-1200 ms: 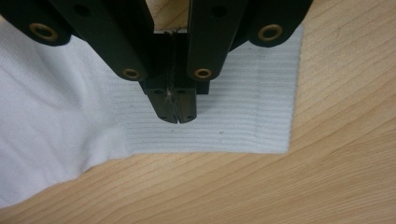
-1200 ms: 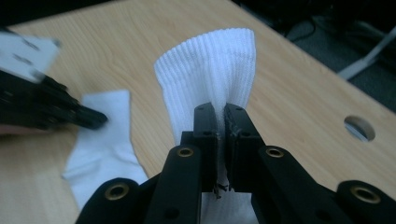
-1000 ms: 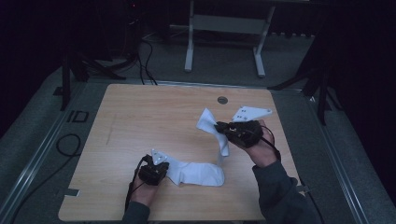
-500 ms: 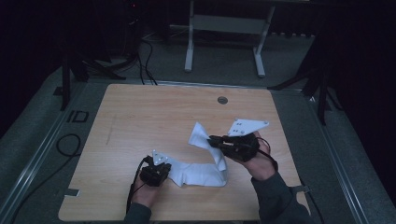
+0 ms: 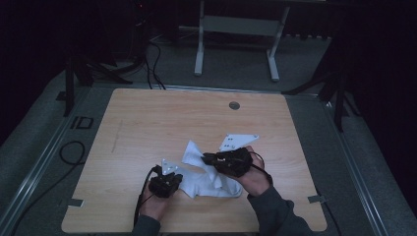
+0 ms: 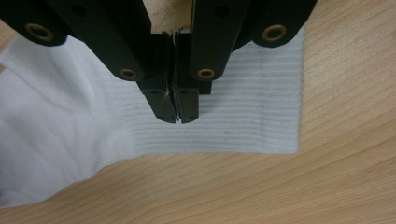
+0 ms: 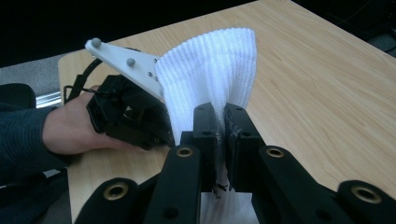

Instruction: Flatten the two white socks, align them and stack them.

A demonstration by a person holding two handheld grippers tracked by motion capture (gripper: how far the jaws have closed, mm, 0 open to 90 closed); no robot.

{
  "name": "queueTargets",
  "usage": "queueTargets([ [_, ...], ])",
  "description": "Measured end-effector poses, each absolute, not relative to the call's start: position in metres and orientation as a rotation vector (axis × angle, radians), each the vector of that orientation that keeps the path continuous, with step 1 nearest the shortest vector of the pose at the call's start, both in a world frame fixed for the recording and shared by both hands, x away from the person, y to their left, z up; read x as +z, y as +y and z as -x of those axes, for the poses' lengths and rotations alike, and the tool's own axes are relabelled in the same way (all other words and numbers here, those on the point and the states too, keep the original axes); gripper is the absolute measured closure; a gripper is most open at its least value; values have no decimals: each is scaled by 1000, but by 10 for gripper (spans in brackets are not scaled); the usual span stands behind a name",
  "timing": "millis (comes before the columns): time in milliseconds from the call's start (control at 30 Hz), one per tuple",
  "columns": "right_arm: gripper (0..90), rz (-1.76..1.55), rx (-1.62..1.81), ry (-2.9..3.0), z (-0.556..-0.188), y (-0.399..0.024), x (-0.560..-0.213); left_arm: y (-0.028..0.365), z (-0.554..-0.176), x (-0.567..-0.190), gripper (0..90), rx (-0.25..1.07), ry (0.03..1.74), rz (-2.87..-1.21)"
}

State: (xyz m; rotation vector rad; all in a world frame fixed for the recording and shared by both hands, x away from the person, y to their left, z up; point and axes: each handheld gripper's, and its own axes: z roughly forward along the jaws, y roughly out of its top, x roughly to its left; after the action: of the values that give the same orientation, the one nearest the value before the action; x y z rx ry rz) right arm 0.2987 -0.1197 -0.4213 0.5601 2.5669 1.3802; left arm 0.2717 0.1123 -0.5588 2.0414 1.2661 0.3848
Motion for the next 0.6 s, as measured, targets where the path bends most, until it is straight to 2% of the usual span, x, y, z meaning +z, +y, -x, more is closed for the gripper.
queueTargets([
  [267,838,-598,1396,2580,-300,-110,-436,112,-272,-559,873,378,1266,-2036],
  [600,838,-612,1424,2534,-300,-109,-430,112,-272,-559,871,375,1267,-2035],
])
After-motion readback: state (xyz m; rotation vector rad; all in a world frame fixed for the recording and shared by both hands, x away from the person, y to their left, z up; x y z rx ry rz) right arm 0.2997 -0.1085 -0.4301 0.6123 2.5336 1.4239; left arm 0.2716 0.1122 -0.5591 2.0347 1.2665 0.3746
